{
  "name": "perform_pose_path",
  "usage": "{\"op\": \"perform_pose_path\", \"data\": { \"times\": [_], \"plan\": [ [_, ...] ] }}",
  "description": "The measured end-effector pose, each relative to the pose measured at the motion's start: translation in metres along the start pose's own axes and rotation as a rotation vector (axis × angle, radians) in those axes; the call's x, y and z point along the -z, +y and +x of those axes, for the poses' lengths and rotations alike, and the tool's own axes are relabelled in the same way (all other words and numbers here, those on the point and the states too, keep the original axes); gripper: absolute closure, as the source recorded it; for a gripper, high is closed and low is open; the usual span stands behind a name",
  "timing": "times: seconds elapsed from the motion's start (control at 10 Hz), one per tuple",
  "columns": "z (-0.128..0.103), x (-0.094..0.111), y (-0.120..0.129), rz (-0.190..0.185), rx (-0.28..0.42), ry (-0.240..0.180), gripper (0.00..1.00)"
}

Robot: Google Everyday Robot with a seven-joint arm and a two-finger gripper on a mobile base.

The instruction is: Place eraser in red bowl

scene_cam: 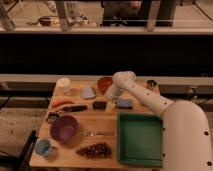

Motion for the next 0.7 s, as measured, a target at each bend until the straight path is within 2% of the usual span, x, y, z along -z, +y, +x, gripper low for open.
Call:
{"op": "perform_pose_path", "data": {
  "times": [0.4, 0.7],
  "plan": [
    [0.004, -0.003, 0.001, -0.021, -0.003, -0.040, 0.73],
    [0.009, 0.015, 0.000, 0.008, -0.020, -0.041, 0.98]
  ]
}}
